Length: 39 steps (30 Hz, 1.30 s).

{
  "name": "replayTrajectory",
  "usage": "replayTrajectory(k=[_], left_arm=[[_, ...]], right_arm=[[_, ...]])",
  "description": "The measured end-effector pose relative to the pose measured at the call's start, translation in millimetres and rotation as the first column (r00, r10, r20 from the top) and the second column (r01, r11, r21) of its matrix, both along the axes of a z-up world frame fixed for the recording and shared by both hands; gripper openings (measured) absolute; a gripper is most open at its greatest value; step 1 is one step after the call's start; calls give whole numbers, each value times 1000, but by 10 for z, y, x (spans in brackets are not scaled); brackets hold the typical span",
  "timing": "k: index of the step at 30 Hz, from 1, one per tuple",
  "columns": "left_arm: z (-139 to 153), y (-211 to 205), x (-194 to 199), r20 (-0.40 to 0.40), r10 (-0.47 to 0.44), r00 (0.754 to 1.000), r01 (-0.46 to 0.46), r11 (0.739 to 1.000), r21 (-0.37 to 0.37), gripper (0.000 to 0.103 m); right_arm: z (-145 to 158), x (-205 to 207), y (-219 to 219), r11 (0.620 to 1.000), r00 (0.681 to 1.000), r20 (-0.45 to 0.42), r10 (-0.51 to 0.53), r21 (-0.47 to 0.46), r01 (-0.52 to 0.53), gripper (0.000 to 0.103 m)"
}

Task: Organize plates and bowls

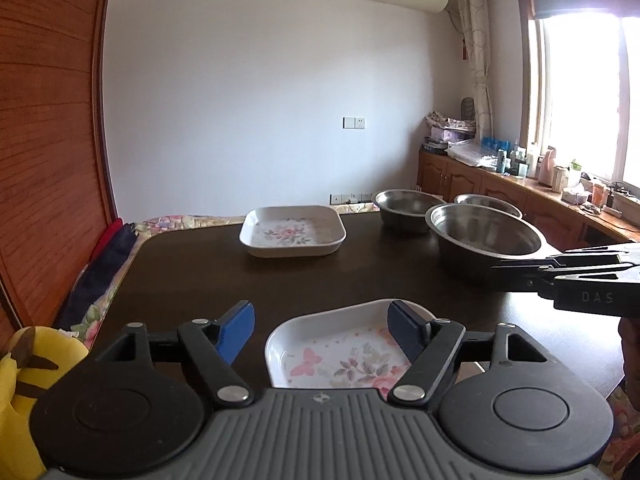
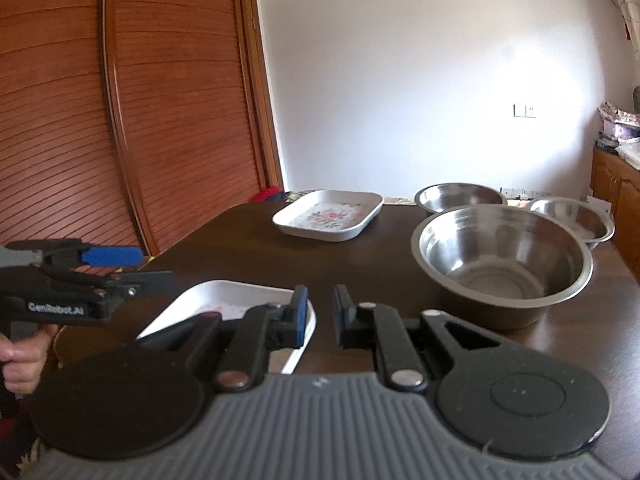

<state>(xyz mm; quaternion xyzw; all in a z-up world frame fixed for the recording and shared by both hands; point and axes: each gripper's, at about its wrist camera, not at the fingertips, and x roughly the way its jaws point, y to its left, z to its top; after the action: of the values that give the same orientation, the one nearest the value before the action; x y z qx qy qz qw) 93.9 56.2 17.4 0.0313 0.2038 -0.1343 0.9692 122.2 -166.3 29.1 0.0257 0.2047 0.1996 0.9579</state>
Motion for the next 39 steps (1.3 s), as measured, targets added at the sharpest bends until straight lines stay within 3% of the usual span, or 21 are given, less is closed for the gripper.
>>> replayTrajectory(k=[3, 7, 9, 16, 18, 21, 31, 39], left_arm=[[53, -8, 9, 11, -1, 1000, 1, 1000, -1, 103], [144, -11, 98, 23, -3, 1000, 3, 1000, 1, 103], [187, -8, 165, 34, -2, 999, 2, 1000, 3, 103], [292, 62, 487, 48, 13, 999, -12, 1000, -5, 103], [308, 101, 602, 54, 23, 998, -22, 1000, -7, 103], [314, 159, 790, 45, 34, 998, -33, 999, -20, 103], [222, 287, 1474, -11, 32, 999, -32, 999, -17, 103], [84, 405, 1968, -97, 15, 995, -17, 1000, -22, 87]], right_arm=[[33, 53, -26, 1000, 1000, 0, 7, 11, -7, 42], [111, 146, -27, 1000, 1000, 15, 10, -7, -10, 45], [160, 202, -30, 1000, 1000, 27, 10, -17, -9, 54], [336, 429, -51, 1000, 999, 36, 25, -20, -25, 70], [391, 514, -49, 999, 998, 49, 34, -19, -33, 85], [430, 644, -22, 999, 998, 56, 42, -23, -41, 95], [498, 1063, 276, 991, 996, 1, 86, -101, -85, 96], [533, 1467, 482, 986, 990, -89, 106, -117, -116, 88]])
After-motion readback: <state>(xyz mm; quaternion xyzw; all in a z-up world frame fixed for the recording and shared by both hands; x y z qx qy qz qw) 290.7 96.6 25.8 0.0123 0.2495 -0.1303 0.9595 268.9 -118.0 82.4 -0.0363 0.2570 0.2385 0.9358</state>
